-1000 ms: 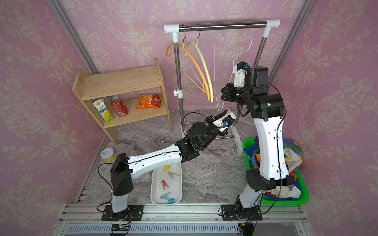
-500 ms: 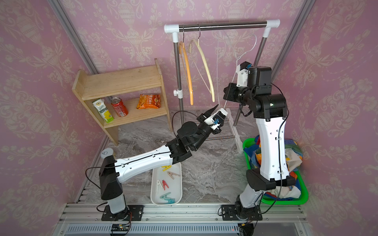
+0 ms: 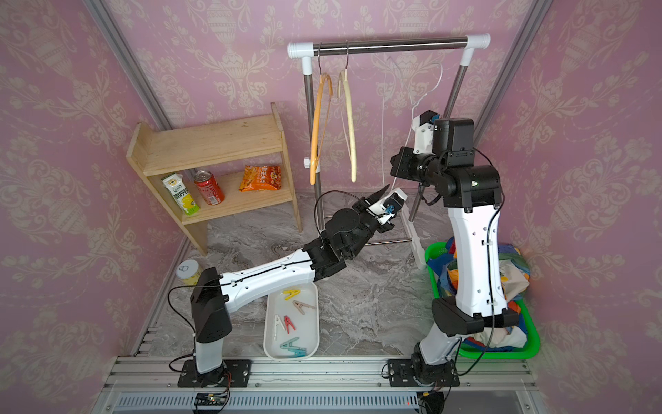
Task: Remove the clothespins securing jackets to the hanger
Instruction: Adjust the hanger.
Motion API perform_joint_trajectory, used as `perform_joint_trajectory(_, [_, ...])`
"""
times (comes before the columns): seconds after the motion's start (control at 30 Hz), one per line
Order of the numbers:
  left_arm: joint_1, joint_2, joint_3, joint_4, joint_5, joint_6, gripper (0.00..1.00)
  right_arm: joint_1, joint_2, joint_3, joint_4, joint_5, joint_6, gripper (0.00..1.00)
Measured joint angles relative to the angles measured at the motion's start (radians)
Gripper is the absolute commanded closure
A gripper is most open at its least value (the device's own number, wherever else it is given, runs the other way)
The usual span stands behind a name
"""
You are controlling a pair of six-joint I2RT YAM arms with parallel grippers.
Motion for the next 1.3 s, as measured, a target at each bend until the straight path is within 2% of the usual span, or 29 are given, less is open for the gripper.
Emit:
perform_joint_trajectory(0.07, [0.008, 0.02, 0.033, -0.005, -0.001, 0.0, 0.79, 0.0, -0.009, -0.009, 0.001, 0.0, 0.0, 1.0])
perform_joint_trajectory(0.2, [0.013, 0.045, 0.066, -0.003, -0.01, -0.005, 1.0, 0.0, -0.014, -0.011, 0.014, 0.003, 0.013, 1.0])
perform_joint_trajectory(0.47, [0.02, 0.044, 0.066, 0.008, -0.018, -0.031, 1.0, -0.005, -0.015, -0.021, 0.029, -0.002, 0.057, 0.99])
perform_joint_trajectory(0.5, [0.021, 0.044, 0.066, 0.006, -0.018, -0.034, 1.0, -0.006, -0.015, -0.024, 0.034, -0.005, 0.059, 0.91])
perform_joint_trajectory(0.6, [0.027, 0.044, 0.066, 0.006, -0.029, -0.042, 1.0, -0.008, -0.015, -0.037, 0.043, -0.008, 0.053, 0.51])
perform_joint_trajectory(0.67, [0.037, 0.05, 0.077, 0.0, -0.037, -0.041, 1.0, -0.006, -0.015, -0.045, 0.047, -0.016, 0.048, 0.03])
perform_joint_trajectory(0.7, [0.039, 0.058, 0.088, -0.001, -0.045, -0.041, 1.0, -0.005, -0.015, -0.049, 0.057, -0.016, 0.047, 0.0])
perform_joint_trajectory(0.9, [0.039, 0.172, 0.235, 0.002, -0.101, -0.013, 1.0, -0.011, -0.101, -0.138, 0.098, -0.008, 0.046, 0.0])
perform_joint_trajectory(1.1, [0.039, 0.291, 0.429, 0.02, -0.157, 0.035, 1.0, -0.005, -0.288, -0.211, 0.087, 0.026, 0.028, 0.0])
perform_joint_trajectory(1.3, [0.04, 0.321, 0.546, 0.089, -0.243, 0.087, 1.0, -0.005, -0.475, -0.298, 0.054, 0.12, 0.01, 0.0])
